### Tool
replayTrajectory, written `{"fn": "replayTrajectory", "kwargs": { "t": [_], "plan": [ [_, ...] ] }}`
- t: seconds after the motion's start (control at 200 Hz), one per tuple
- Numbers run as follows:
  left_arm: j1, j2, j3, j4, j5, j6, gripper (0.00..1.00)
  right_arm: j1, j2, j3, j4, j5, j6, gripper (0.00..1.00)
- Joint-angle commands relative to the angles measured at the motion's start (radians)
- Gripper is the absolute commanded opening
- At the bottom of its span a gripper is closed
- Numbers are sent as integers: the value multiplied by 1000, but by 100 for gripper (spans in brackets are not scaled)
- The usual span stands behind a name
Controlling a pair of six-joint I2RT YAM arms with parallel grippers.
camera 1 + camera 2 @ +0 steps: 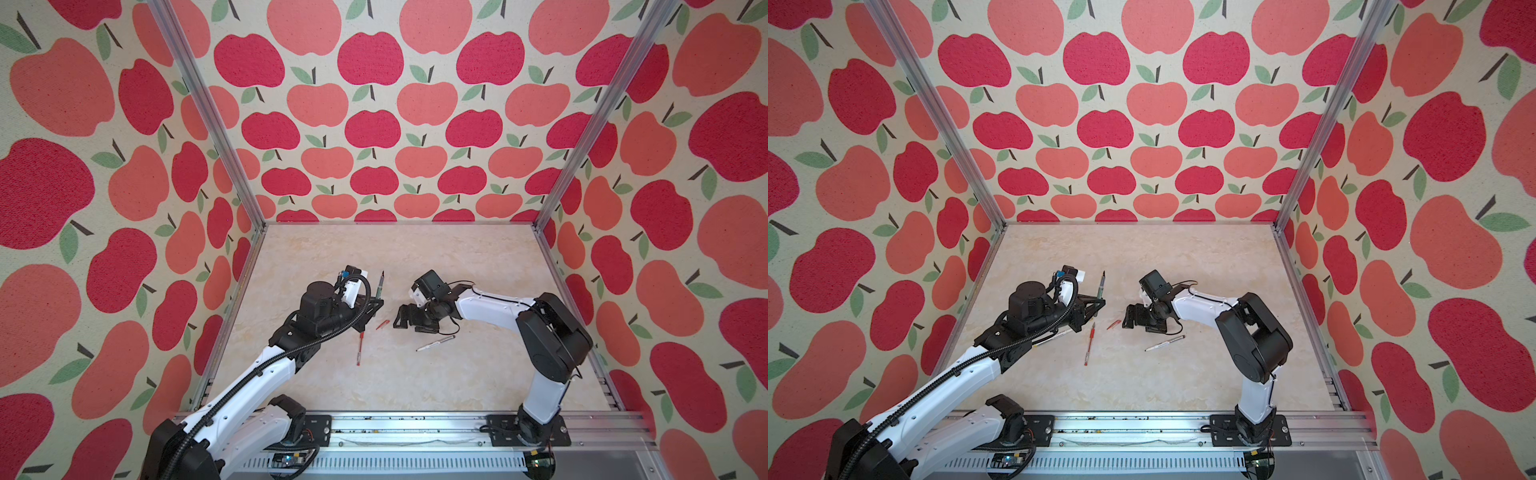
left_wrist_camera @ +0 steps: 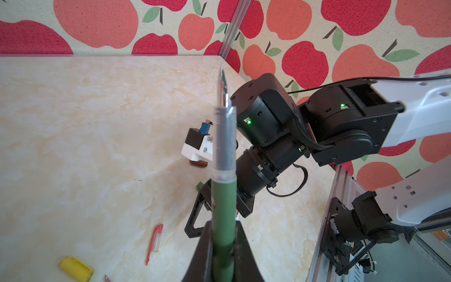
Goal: Insert pens into pen caps
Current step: Rotate the pen cap at the center of the table.
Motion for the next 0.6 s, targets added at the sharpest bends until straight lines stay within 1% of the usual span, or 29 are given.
{"fn": "replayTrajectory", "kwargs": {
  "t": [0.0,0.3,0.49,0.595],
  "plan": [
    [5,-3,31,11,-2,12,0,-17,17,-24,-54,58,-38,88],
    [5,13,37,19,0,15,0,-48,-10,-56,-69,83,-58,88],
    [5,17,31,35,0,8,0,-53,-19,-48,-87,49,-77,89],
    [5,17,31,35,-1,8,0,-53,-40,-61,-111,56,-86,89]
  ]
}}
